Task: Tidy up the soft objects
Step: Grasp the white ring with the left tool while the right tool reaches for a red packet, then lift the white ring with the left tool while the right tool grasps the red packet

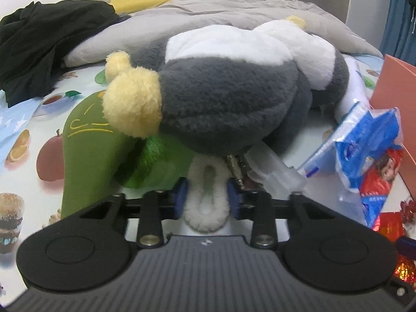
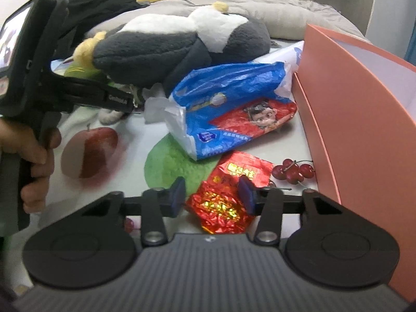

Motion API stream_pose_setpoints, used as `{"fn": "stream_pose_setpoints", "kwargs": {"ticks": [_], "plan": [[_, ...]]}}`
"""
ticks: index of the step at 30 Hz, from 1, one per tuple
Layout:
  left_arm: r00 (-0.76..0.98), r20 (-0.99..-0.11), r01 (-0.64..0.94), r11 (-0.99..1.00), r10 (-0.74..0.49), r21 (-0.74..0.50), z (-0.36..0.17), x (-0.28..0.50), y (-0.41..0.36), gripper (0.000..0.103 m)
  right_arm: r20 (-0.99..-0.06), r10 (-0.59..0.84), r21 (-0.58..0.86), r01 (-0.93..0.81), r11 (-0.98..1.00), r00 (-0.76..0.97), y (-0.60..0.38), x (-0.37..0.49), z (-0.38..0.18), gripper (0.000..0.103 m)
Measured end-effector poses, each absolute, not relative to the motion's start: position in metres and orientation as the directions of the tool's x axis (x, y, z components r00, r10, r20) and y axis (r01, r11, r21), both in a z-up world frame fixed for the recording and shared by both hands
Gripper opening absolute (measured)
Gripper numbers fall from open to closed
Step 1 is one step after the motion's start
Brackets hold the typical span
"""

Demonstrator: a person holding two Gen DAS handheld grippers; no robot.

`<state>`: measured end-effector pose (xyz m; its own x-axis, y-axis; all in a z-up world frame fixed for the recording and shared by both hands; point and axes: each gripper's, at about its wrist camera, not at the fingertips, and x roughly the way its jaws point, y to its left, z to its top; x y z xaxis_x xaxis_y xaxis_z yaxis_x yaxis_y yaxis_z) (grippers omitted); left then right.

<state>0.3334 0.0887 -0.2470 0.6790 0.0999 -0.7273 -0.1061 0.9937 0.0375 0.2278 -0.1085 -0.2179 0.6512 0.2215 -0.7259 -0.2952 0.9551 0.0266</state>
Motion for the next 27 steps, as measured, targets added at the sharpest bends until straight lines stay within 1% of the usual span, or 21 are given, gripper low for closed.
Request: {"fn": "stream_pose_setpoints", "kwargs": {"ticks": [1,2,5,6,8,12,19,20,21,23,25,26,27], "plan": [[0.679,-0.728,-0.099,0.994,0.097,0.04,-0.247,0.331,0.086,0.027,-0.727,0.227,0.032,-0.298,0.954,0.648,-0.109,0.228,-0.217,0.038],[0.678,-0.729,-0.095,0.995,0.095,0.041,-0.246,0.328,0.084,0.023,-0.728,0.231,0.039,-0.297,0.954,0.646,-0.109,0.227,-0.216,0.037],[0.672,-0.735,-0.102,0.994,0.089,0.027,-0.245,0.319,0.08,0.02,-0.733,0.245,0.049,-0.31,0.949,0.635,-0.111,0.227,-0.215,0.034],[0.67,-0.737,-0.107,0.994,0.087,0.019,-0.244,0.316,0.08,0.019,-0.734,0.251,0.055,-0.312,0.948,0.631,-0.111,0.227,-0.215,0.028],[0.665,-0.743,-0.119,0.993,0.081,0.002,-0.242,0.308,0.08,0.018,-0.736,0.259,0.063,-0.318,0.946,0.625,-0.113,0.227,-0.212,0.008],[0.651,-0.756,-0.141,0.989,0.067,-0.033,-0.238,0.285,0.077,0.017,-0.749,0.271,0.09,-0.313,0.945,0.604,-0.115,0.225,-0.211,0.009],[0.627,-0.777,-0.177,0.982,0.064,-0.062,-0.232,0.246,0.07,0.017,-0.723,0.27,0.1,-0.29,0.952,0.636,-0.122,0.202,-0.197,0.012],[0.625,-0.778,-0.182,0.981,0.066,-0.063,-0.231,0.242,0.069,0.017,-0.724,0.257,0.095,-0.276,0.956,0.64,-0.124,0.2,-0.196,0.016],[0.623,-0.779,-0.186,0.98,0.065,-0.067,-0.229,0.239,0.068,0.017,-0.726,0.243,0.089,-0.263,0.961,0.643,-0.125,0.196,-0.196,0.026],[0.62,-0.783,-0.186,0.979,0.05,-0.085,-0.227,0.232,0.065,0.017,-0.726,0.233,0.094,-0.242,0.966,0.647,-0.13,0.189,-0.194,0.034],[0.617,-0.786,-0.184,0.979,0.042,-0.092,-0.224,0.226,0.062,0.017,-0.729,0.219,0.104,-0.211,0.972,0.649,-0.133,0.181,-0.192,0.045],[0.616,-0.787,-0.184,0.979,0.041,-0.092,-0.223,0.223,0.06,0.017,-0.731,0.21,0.108,-0.195,0.975,0.649,-0.134,0.178,-0.192,0.054],[0.615,-0.787,-0.184,0.978,0.039,-0.096,-0.221,0.219,0.059,0.017,-0.73,0.204,0.111,-0.182,0.977,0.652,-0.135,0.174,-0.192,0.059]]}}
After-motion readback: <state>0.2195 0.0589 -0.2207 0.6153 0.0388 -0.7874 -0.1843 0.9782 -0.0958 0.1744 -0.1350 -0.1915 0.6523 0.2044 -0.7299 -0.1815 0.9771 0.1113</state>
